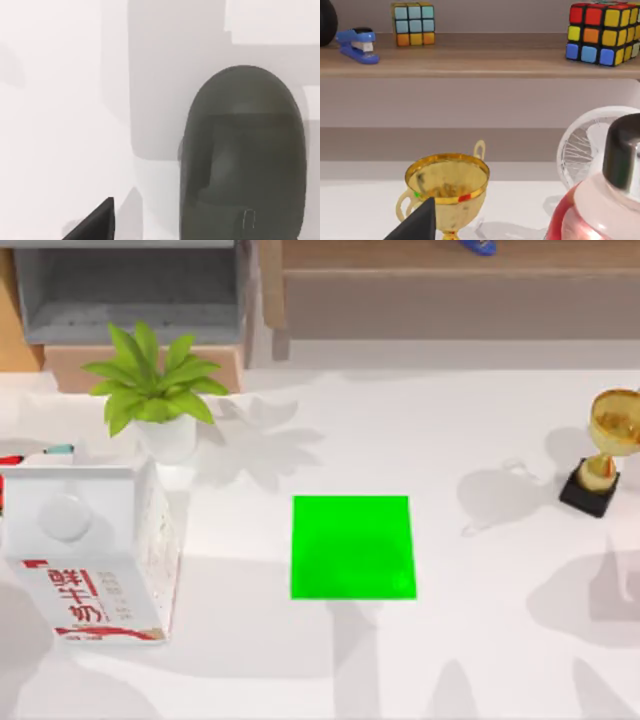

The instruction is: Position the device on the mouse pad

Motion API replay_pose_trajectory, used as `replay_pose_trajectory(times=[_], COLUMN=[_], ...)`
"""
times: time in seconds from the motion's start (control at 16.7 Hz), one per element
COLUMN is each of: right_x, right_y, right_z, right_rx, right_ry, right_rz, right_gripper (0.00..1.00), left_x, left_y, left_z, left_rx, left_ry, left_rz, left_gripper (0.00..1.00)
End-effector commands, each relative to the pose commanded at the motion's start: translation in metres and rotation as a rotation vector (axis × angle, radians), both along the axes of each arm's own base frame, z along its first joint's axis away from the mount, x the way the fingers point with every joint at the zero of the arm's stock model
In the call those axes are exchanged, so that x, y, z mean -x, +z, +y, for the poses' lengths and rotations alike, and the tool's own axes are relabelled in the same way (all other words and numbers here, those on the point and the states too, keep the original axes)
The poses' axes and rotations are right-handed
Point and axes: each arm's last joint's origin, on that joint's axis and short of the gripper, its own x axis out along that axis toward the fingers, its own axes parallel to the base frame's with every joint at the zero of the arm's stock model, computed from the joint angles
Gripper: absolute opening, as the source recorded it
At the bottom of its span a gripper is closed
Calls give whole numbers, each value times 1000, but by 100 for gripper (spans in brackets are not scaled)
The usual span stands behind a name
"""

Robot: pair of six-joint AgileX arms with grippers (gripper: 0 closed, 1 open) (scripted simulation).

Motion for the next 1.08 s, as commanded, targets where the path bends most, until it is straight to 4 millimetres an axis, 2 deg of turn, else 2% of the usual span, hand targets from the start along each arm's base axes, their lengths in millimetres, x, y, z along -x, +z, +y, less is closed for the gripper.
replay_pose_trajectory(times=[0.24,0.36,0.54,1.08], right_x=[0,0,0,0], right_y=[0,0,0,0], right_z=[0,0,0,0], right_rx=[0,0,0,0], right_ry=[0,0,0,0], right_rz=[0,0,0,0], right_gripper=[100,100,100,100], left_x=[3,5,5,5], left_y=[-40,-47,-47,-47], left_z=[-2,-3,-3,-3], left_rx=[0,3,3,3], left_ry=[0,0,0,0], left_rz=[1,5,5,5], left_gripper=[100,100,100,32])
